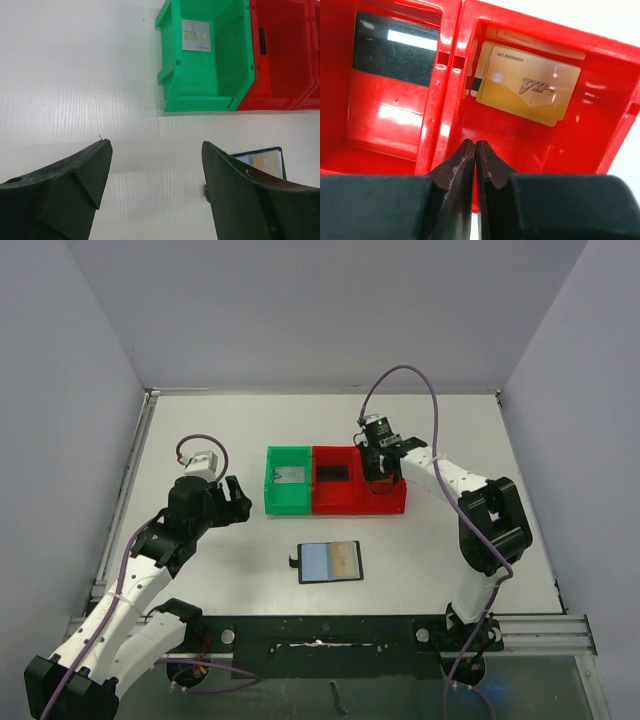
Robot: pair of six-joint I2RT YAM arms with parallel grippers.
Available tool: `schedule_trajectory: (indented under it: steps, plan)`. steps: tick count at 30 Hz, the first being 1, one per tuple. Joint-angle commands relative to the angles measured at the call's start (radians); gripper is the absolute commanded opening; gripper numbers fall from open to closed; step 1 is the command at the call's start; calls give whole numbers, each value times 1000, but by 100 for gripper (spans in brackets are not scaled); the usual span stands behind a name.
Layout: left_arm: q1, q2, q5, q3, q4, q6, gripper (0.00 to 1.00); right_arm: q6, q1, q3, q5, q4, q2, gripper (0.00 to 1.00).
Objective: Take the credit cards out of the card holder
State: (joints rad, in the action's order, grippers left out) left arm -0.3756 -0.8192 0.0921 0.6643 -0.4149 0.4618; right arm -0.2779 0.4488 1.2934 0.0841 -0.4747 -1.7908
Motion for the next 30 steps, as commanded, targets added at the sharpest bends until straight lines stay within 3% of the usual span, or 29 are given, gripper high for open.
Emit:
schedule_trajectory:
  steps: [1,30]
  plan:
    - [6,1,-8,18,44,-15,72,-148,11,19,121,-4,-13,7]
    - [6,-6,-8,20,45,-17,72,-215,-14,81,291,7,-189,13]
